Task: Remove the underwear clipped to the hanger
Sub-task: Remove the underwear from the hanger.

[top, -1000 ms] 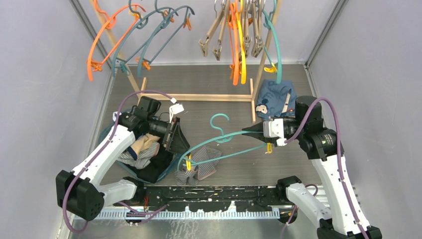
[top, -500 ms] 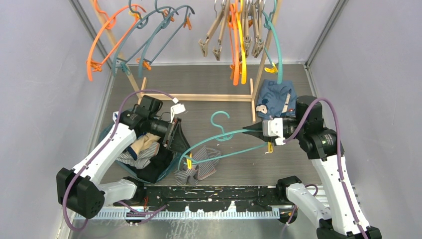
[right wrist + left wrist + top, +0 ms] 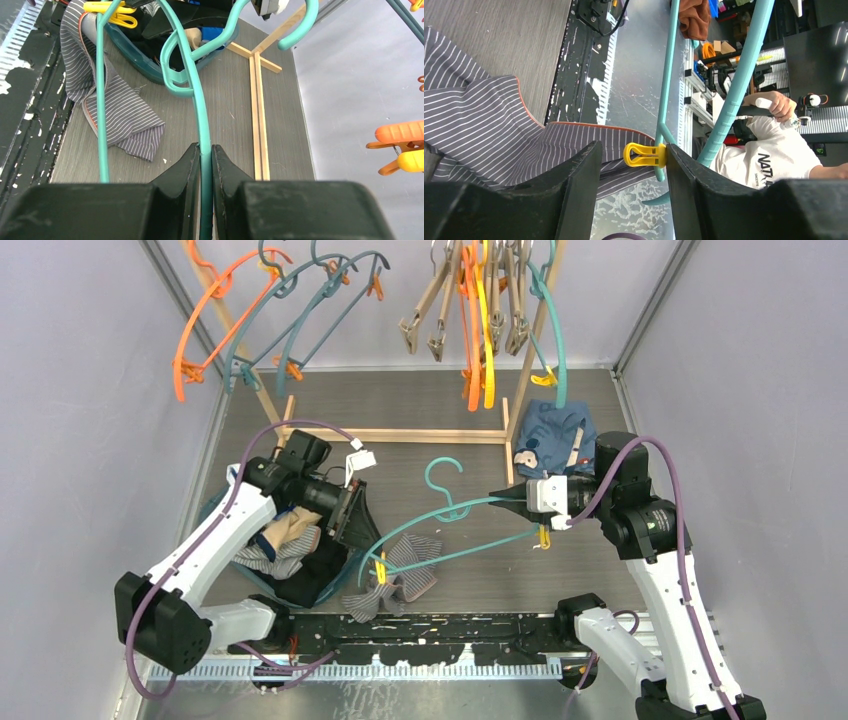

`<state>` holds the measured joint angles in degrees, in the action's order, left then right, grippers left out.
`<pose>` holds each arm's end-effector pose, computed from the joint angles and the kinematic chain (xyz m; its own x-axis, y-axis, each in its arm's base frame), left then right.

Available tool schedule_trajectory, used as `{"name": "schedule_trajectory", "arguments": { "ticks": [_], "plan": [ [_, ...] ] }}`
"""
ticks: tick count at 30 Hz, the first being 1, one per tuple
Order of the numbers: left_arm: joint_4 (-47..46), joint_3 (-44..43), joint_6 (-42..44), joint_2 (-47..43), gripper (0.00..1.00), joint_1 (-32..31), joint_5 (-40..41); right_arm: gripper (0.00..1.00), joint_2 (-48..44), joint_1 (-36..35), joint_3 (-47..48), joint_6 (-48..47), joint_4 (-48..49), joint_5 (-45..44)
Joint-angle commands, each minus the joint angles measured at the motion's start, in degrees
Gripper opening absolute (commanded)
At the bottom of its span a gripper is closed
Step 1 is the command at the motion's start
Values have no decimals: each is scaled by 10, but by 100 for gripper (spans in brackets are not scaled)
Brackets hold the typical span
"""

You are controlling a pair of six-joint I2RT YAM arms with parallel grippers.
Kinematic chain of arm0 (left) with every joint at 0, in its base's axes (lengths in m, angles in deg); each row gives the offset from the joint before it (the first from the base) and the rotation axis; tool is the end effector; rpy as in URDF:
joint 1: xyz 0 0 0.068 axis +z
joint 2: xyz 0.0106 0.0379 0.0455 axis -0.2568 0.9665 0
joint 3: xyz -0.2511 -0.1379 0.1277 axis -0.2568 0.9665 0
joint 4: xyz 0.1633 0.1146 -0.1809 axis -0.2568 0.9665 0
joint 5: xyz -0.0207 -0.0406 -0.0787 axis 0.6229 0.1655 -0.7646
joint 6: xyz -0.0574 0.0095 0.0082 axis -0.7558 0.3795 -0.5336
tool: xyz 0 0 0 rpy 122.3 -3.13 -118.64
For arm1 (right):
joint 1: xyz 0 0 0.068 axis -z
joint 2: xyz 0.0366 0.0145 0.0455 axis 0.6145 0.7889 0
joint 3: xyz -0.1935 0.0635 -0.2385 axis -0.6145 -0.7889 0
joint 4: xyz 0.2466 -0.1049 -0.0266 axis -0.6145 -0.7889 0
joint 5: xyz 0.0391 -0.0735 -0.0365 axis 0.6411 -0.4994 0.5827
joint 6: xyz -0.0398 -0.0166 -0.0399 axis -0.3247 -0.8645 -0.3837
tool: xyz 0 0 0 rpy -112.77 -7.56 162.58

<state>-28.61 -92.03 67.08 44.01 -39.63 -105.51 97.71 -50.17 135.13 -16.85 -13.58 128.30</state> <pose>0.1720 -0.1237 0.3386 -0.7511 0.3835 -0.5374 0.6041 0.0709 -0.7937 0.0988 0.0613 0.4255 0.5547 -0.2471 -0.7945 -0.8199 0.0000 -0.5725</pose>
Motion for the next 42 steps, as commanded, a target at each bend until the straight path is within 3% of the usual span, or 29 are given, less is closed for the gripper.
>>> {"name": "schedule_trajectory", "arguments": {
  "ticks": [1,13,15,21,23,29,35,42],
  "plan": [
    [31,-32,16,0,49,-4,-33,1,-3,6,22,-9,31,-15],
    [42,-55,12,2,22,-4,-39,1,-10,5,9,-19,32,-32],
    [44,-57,12,4,28,-4,-33,1,-9,5,12,-19,31,-28],
    [50,-68,13,12,72,-4,-5,1,-7,5,16,-21,27,-23],
    [44,-67,11,12,77,-4,5,1,-8,5,17,-22,25,-21],
    [68,-59,6,18,72,-8,-27,1,-6,5,19,-26,24,-29],
    [225,-102,87,68,59,-13,-39,1,-7,6,17,-34,34,-48],
    [218,-109,60,74,67,-13,-71,1,-18,6,4,-56,40,-67]
  ]
}}
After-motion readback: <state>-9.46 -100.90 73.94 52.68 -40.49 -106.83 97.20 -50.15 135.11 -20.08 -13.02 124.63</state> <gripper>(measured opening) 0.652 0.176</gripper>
